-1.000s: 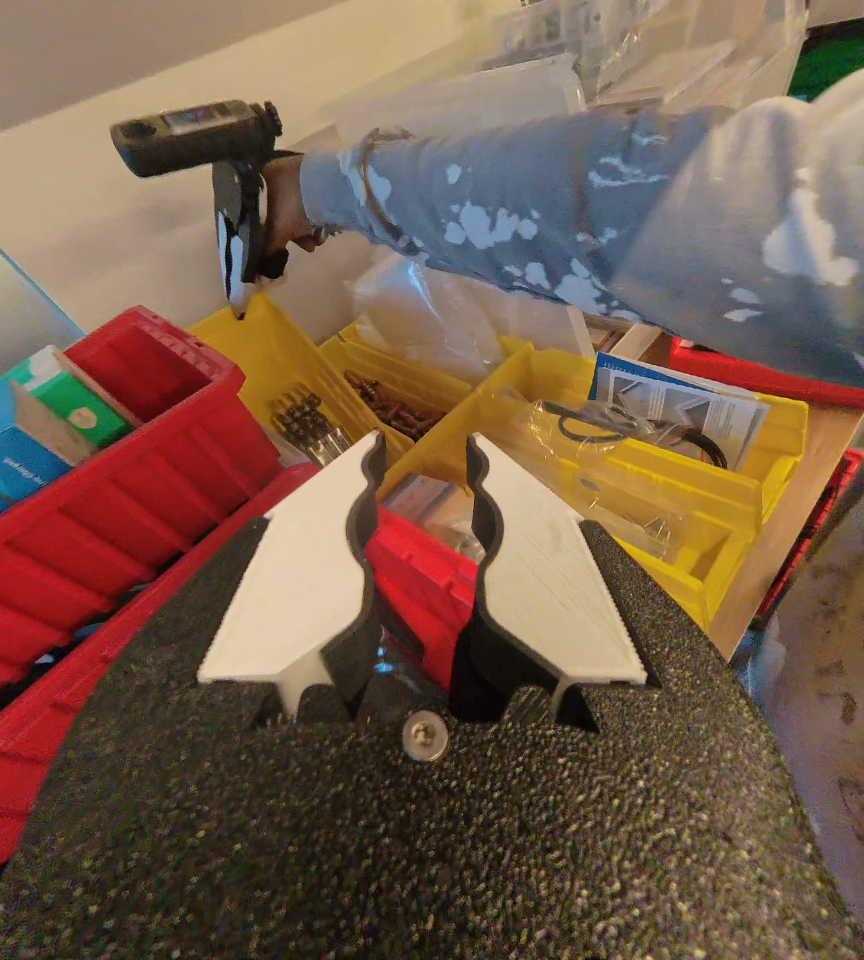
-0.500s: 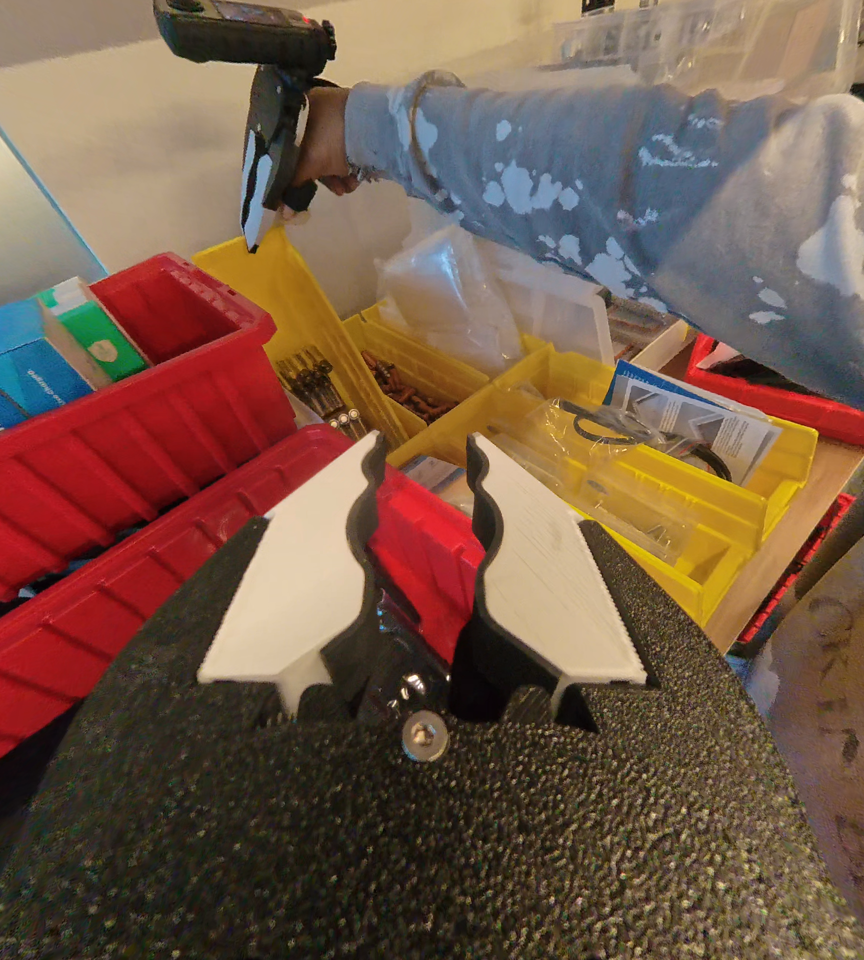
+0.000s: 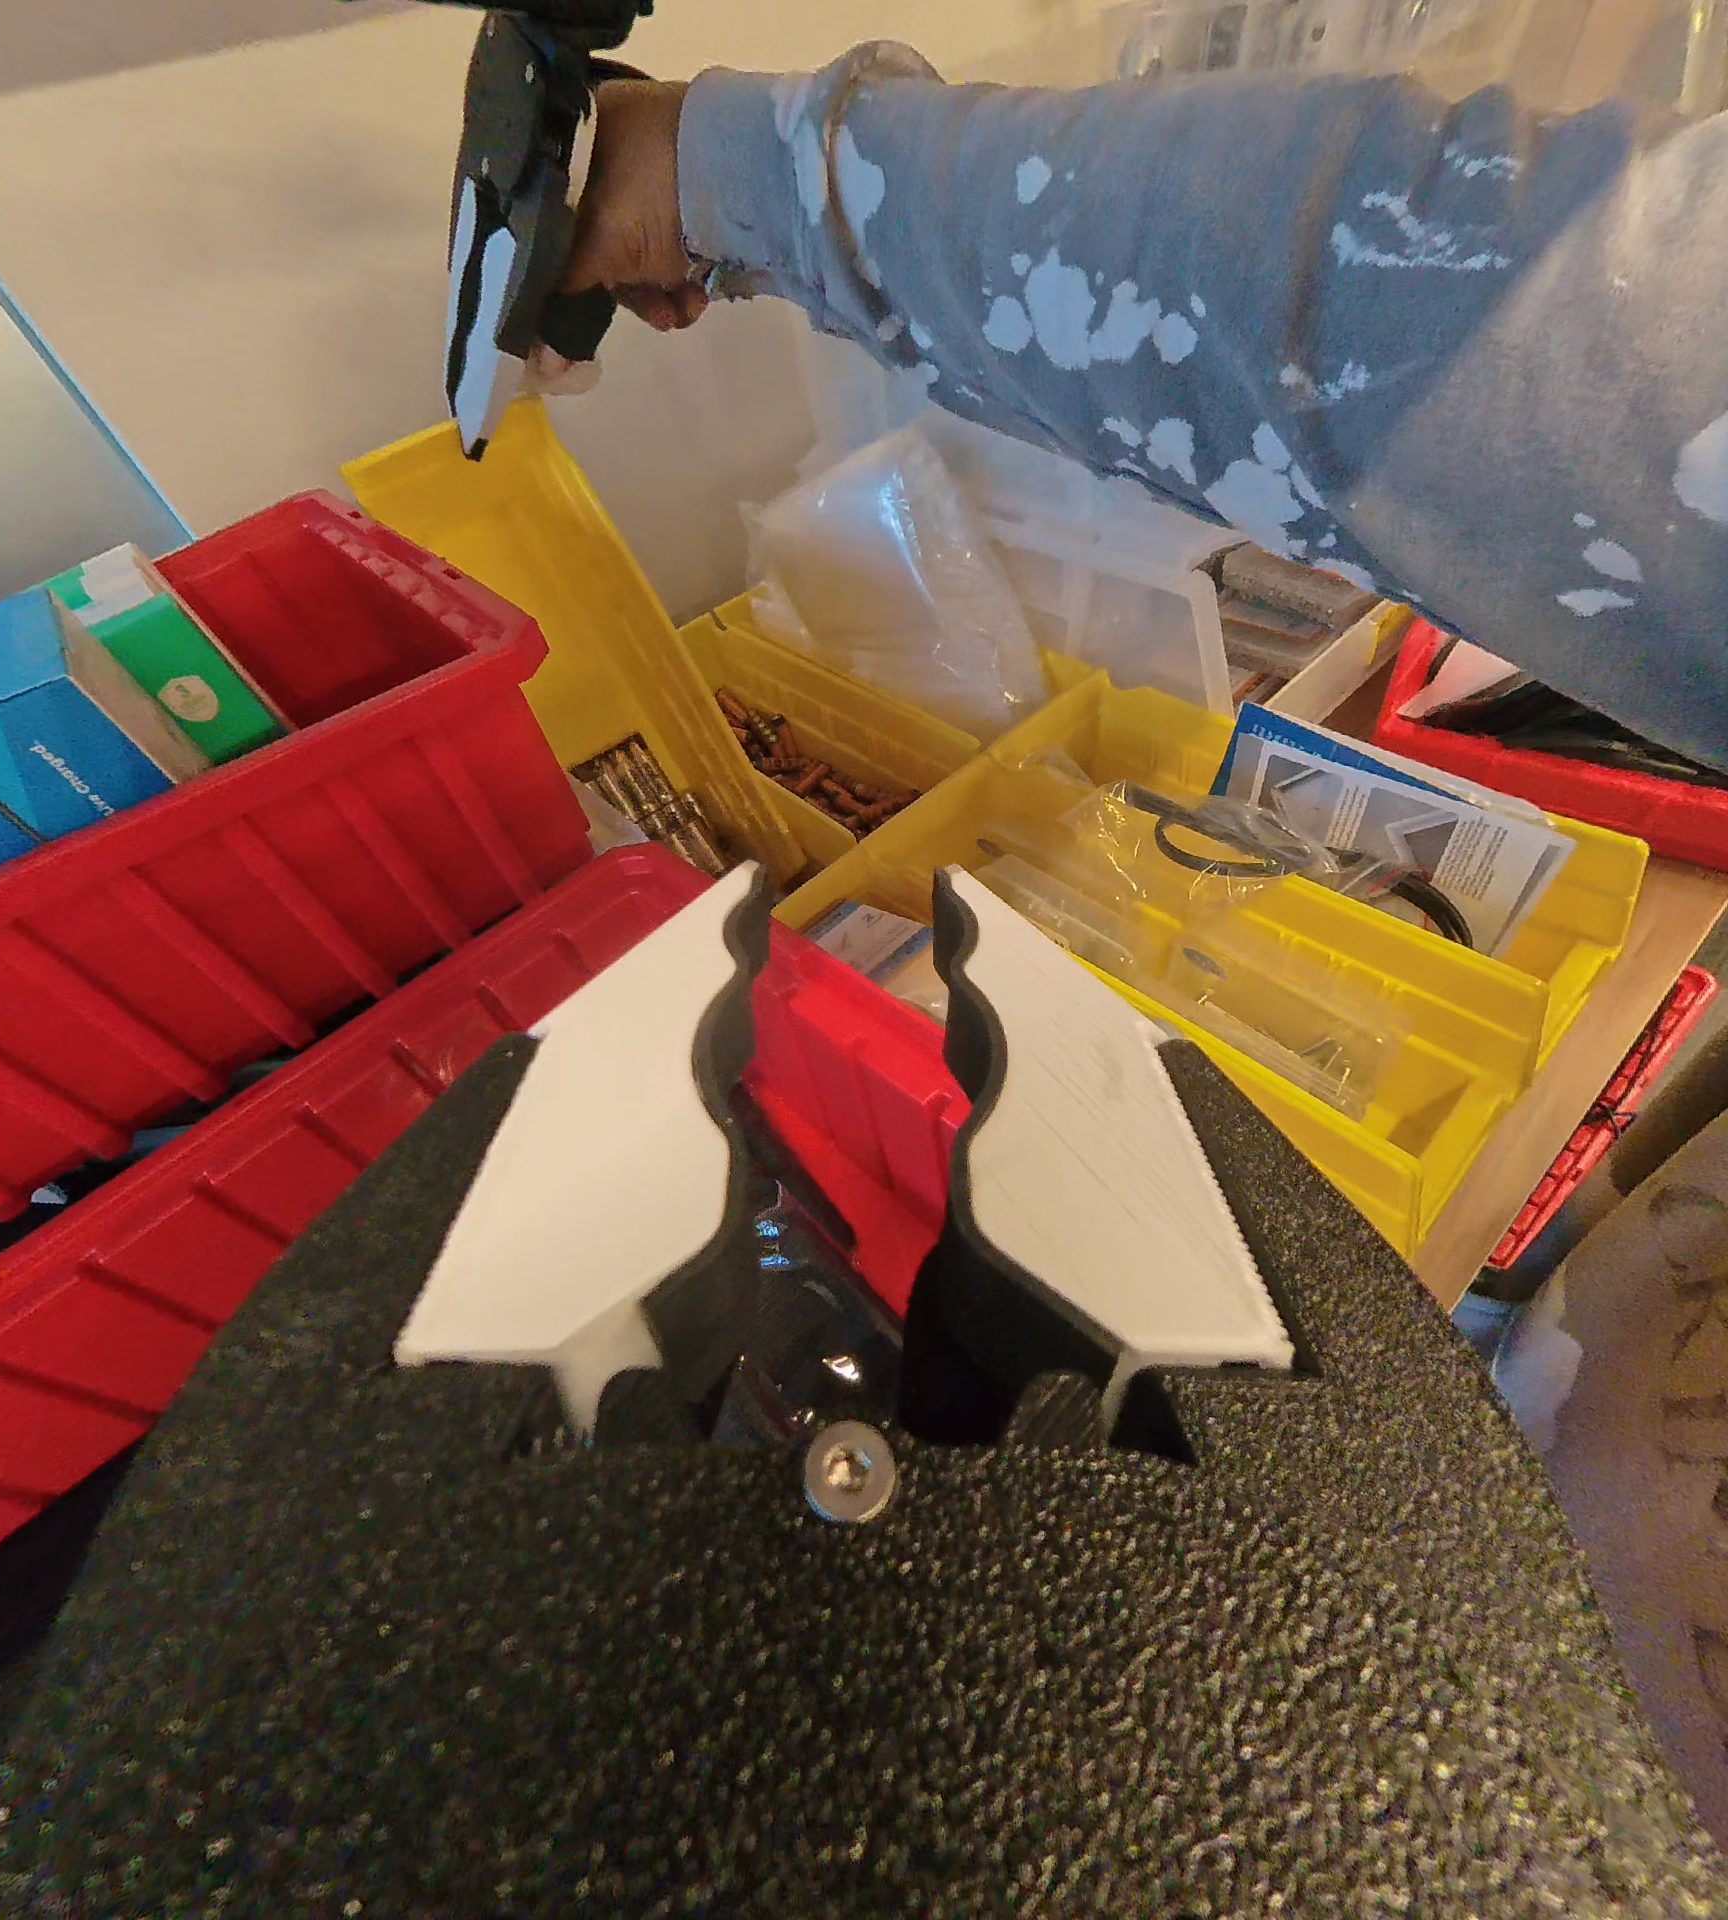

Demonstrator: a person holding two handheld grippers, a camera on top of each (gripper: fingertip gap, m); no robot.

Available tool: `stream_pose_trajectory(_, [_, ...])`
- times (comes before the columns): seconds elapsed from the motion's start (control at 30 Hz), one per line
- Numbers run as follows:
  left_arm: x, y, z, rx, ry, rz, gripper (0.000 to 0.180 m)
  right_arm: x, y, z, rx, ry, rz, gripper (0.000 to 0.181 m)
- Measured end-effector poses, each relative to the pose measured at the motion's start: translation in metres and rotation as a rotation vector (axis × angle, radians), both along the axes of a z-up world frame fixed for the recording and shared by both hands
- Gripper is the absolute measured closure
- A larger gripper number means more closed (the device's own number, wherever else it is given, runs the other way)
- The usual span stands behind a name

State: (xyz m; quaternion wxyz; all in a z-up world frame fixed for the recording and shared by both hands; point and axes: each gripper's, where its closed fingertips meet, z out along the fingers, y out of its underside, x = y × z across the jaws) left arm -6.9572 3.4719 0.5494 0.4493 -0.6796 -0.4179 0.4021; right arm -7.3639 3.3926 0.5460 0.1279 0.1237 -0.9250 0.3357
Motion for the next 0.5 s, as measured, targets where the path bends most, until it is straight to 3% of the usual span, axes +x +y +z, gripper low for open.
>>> stream_pose_trajectory(0.5, [-0.003,-0.009,-0.007,-0.023,-0.037,0.011,0.151,-0.033,-0.015,-0.023,-0.013,0.029,-0.054,0.177])
